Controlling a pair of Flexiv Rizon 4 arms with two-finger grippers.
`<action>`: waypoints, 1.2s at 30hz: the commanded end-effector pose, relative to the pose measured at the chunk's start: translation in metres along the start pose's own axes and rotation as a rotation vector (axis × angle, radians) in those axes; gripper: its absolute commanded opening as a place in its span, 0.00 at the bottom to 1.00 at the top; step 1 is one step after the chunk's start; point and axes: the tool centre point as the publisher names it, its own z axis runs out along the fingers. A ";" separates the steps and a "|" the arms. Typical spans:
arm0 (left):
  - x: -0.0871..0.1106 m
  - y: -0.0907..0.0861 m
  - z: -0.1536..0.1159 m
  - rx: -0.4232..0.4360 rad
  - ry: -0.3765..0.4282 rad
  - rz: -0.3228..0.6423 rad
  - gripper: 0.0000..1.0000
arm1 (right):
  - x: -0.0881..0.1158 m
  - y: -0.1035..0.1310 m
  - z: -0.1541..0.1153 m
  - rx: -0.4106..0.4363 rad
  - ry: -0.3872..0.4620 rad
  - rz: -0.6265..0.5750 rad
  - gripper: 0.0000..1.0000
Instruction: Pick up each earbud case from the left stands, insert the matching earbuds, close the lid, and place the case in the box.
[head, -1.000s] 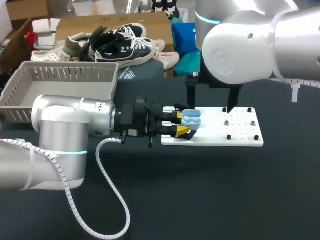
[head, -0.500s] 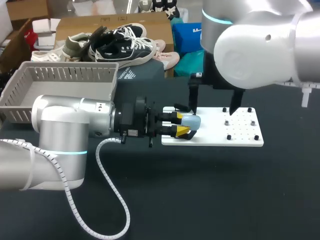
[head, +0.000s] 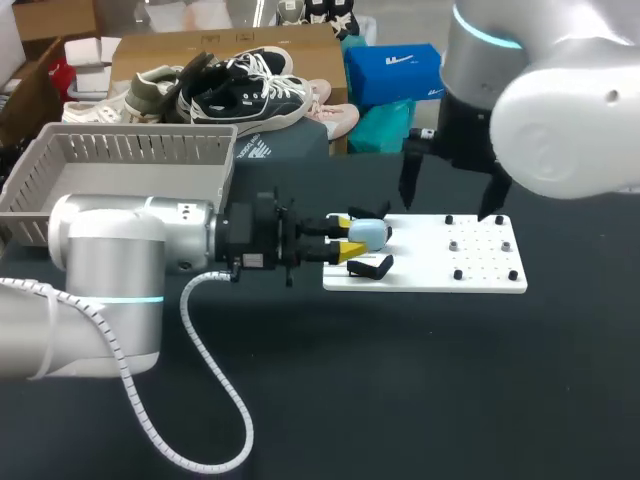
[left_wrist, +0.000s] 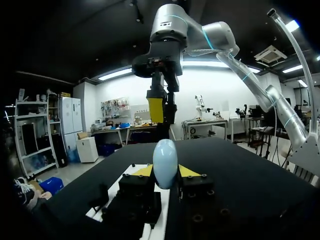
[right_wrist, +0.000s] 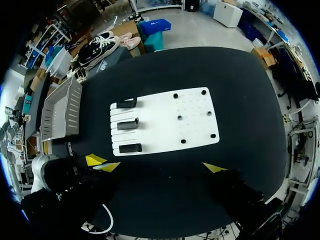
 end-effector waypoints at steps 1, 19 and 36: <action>-0.009 -0.012 -0.036 -0.121 0.034 -0.010 0.00 | 0.009 -0.012 -0.001 -0.038 -0.108 0.002 1.00; 0.001 0.059 -0.188 -0.657 0.282 -0.092 0.00 | 0.009 -0.012 -0.001 -0.038 -0.108 0.002 1.00; 0.019 0.136 -0.266 -0.885 0.664 -0.168 0.00 | 0.009 -0.012 -0.001 -0.038 -0.108 0.002 1.00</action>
